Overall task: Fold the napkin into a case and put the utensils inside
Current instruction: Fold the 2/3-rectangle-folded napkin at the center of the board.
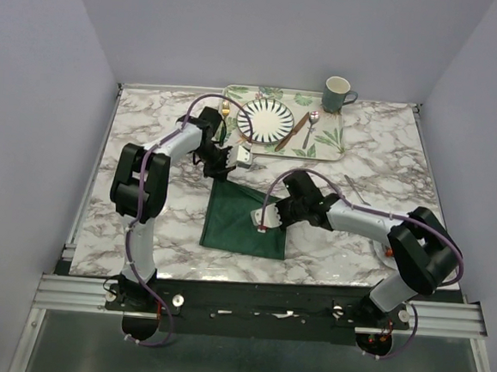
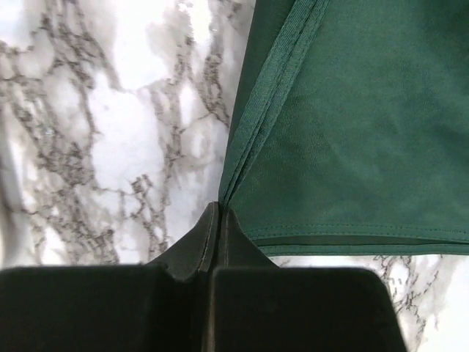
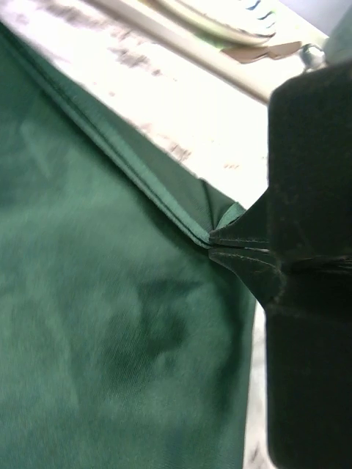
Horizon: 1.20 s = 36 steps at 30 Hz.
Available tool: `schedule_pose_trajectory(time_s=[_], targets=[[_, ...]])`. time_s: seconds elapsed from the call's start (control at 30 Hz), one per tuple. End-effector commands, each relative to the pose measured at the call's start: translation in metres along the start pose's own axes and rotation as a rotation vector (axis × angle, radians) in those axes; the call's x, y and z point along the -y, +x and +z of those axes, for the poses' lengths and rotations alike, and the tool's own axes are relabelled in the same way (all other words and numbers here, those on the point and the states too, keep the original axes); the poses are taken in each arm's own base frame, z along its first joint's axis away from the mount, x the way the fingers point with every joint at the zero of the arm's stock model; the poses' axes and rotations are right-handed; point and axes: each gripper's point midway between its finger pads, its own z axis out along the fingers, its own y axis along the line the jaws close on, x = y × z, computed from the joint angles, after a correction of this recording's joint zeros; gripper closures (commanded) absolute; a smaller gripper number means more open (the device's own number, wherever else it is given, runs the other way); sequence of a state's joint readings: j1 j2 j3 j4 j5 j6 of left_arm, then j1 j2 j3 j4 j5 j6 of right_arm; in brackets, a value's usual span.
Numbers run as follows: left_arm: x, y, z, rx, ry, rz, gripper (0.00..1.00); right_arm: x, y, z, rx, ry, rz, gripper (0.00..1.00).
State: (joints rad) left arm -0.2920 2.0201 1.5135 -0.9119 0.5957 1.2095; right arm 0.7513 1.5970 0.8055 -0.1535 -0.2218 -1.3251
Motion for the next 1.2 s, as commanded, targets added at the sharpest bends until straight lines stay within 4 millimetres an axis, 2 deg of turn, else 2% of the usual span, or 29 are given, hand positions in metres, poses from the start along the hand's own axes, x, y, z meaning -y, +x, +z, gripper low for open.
schedule_pose_trajectory(time_s=[0.0,0.1,0.23,0.4,0.43,0.47,0.67,0.77,0.93,1.0,1.03,1.13,1.17], targets=[[-0.021,-0.01,-0.012,0.013,-0.062,-0.005,1.0,0.011,0.013,-0.009,-0.031,-0.003,0.062,0.99],[-0.022,-0.02,-0.021,0.033,-0.086,-0.021,1.0,0.014,0.008,-0.017,-0.015,0.009,0.068,0.99],[-0.008,-0.02,-0.03,-0.009,-0.119,0.002,1.0,0.009,0.001,-0.027,0.015,0.0,0.073,0.99],[0.016,-0.015,-0.033,-0.027,-0.116,-0.033,1.0,-0.01,0.0,-0.031,0.024,-0.038,0.053,0.99],[0.018,-0.019,-0.035,-0.024,-0.138,-0.027,1.0,-0.013,0.0,-0.031,0.029,-0.046,0.053,0.99],[0.028,-0.009,-0.029,-0.05,-0.131,-0.048,1.0,-0.023,0.002,-0.03,0.025,-0.067,0.058,0.99],[0.063,-0.003,-0.009,-0.066,-0.09,-0.099,1.0,-0.045,0.002,-0.029,0.03,-0.118,0.057,0.99],[0.075,0.004,0.0,-0.082,-0.077,-0.117,1.0,-0.054,0.001,-0.03,0.033,-0.151,0.073,0.99],[0.081,0.02,0.013,-0.132,-0.066,-0.148,1.0,-0.075,0.004,-0.022,0.019,-0.217,0.091,0.99],[0.08,0.026,0.018,-0.154,-0.06,-0.177,1.0,-0.079,0.012,-0.015,-0.021,-0.236,0.117,0.99],[0.079,0.028,0.019,-0.164,-0.062,-0.187,1.0,-0.069,0.014,-0.013,-0.036,-0.219,0.127,0.99],[0.074,0.029,0.022,-0.168,-0.059,-0.231,1.0,-0.062,0.027,-0.006,-0.087,-0.221,0.168,0.99],[0.071,0.027,0.024,-0.159,-0.057,-0.24,1.0,-0.05,0.029,-0.005,-0.089,-0.199,0.169,0.99]])
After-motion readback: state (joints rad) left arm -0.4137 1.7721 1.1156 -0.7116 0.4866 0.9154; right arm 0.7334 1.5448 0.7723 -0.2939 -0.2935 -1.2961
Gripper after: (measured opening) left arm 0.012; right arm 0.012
